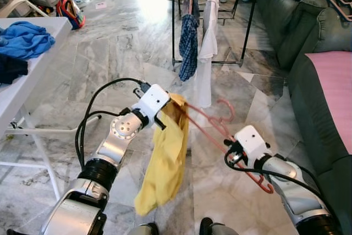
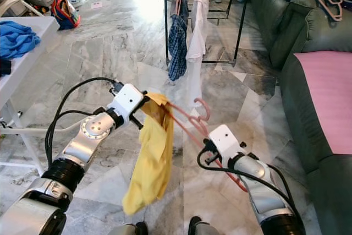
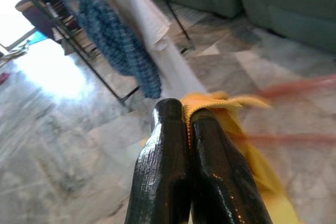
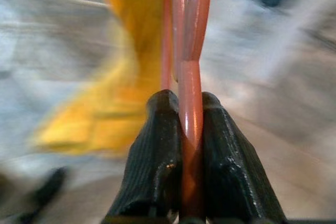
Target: Hang hanger
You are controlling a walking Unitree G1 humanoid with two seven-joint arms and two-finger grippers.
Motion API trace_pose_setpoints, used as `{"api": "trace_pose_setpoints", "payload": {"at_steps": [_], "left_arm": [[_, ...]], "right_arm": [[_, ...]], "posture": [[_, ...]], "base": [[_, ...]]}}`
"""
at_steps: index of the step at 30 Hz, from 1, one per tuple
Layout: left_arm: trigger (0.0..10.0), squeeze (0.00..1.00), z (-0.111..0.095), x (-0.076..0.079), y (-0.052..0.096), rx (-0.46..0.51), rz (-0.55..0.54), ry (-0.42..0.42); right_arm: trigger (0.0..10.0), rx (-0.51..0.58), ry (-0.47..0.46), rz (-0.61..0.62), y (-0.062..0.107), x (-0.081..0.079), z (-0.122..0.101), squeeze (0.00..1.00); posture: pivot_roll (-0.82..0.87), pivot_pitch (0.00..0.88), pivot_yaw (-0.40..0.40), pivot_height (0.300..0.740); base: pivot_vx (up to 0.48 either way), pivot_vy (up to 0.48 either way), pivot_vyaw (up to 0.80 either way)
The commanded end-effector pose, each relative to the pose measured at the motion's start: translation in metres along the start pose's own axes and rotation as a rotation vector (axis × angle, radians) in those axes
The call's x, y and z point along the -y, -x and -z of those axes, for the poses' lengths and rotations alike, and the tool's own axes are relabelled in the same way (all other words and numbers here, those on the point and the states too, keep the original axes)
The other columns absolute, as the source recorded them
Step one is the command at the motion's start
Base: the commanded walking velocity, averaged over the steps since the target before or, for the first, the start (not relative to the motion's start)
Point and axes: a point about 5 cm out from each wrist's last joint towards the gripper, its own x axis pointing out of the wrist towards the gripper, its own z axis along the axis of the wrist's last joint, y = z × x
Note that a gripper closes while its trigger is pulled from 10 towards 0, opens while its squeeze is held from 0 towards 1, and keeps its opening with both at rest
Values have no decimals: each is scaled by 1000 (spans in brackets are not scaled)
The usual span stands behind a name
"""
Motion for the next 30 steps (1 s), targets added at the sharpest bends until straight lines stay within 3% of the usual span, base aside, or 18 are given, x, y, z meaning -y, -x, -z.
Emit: {"api": "trace_pose_setpoints", "payload": {"at_steps": [1,5,17,21,25,30], "left_arm": [[5412,0,-1,-7,0,-4,-27,-19],[6157,0,-2,-8,-1,-6,-35,-23],[6353,0,2,-6,-3,-34,-25,-34],[5804,0,3,-6,-3,-35,-19,-36],[6078,0,8,-7,-2,-54,-22,-57],[5961,0,10,-6,-1,-59,-5,-67]], "right_arm": [[10000,4,0,-190,3,-22,0,0],[10000,-19,5,-279,15,-27,5,0],[10000,-54,82,-57,22,6,7,0],[10000,-53,95,-71,22,5,6,0],[10000,-41,99,-125,30,1,2,0],[10000,-59,137,-26,31,17,4,0]], "posture": [[-96,167,64,740],[-95,167,62,740],[-106,162,63,740],[-107,162,65,740],[-107,163,65,740],[-108,165,64,740]], "base": [[0,0,0],[0,0,0],[0,0,0],[0,0,0],[0,0,0],[0,0,0]]}}
